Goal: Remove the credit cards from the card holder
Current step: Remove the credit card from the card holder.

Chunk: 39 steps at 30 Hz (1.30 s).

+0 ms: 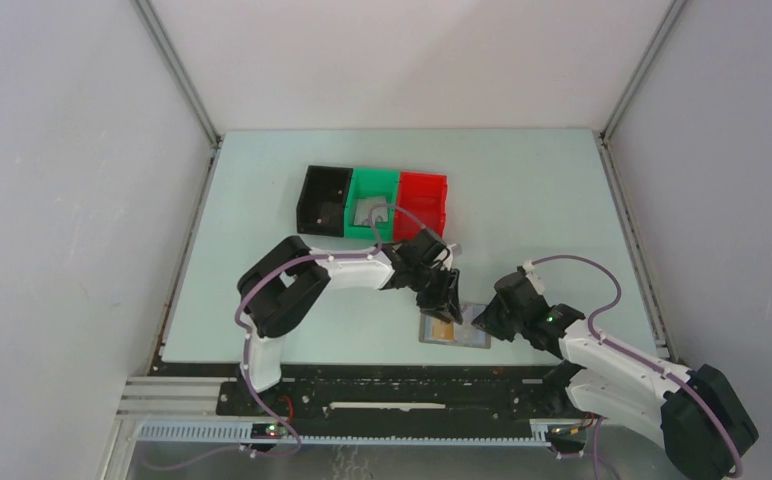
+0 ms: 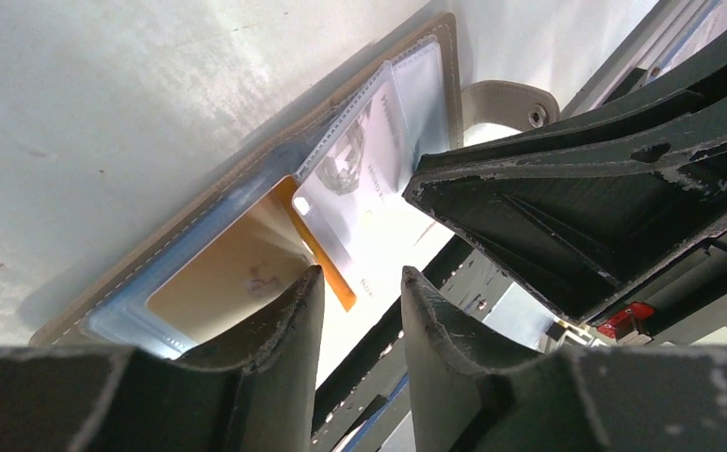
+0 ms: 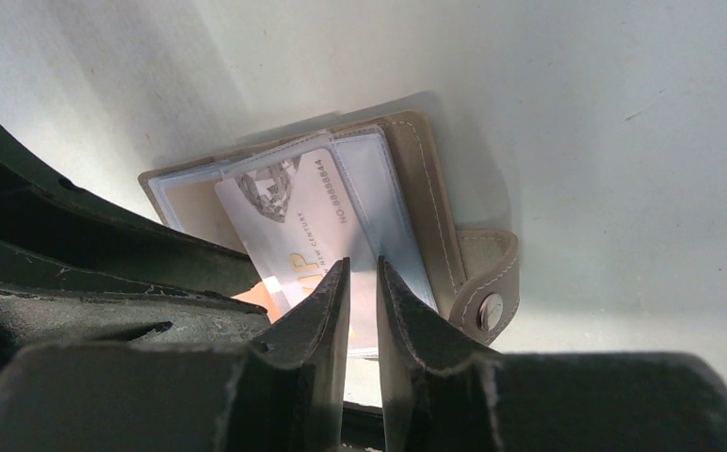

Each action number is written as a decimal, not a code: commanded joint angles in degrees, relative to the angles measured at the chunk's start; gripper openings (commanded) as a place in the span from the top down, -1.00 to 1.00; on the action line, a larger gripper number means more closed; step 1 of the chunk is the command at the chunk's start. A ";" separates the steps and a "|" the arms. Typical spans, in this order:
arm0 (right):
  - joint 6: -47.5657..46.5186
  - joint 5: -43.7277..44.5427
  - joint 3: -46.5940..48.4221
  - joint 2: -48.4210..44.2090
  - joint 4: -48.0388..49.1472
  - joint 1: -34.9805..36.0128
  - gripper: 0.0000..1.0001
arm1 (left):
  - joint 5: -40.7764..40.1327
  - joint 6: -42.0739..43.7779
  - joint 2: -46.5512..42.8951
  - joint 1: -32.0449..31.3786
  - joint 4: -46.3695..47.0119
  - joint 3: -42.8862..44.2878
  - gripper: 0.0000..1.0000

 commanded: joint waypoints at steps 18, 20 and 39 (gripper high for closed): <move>-0.56 1.13 -0.75 -0.19 -1.22 0.37 0.50 | 4.88 -1.99 -0.57 0.59 6.68 -2.19 0.89; -0.55 0.98 -0.75 0.13 -1.05 0.43 0.50 | 4.79 -1.99 -0.90 0.71 6.70 -2.62 0.99; -0.70 1.13 -0.75 -0.01 -1.71 0.00 0.50 | 3.12 3.33 -6.75 6.17 1.04 -7.97 1.00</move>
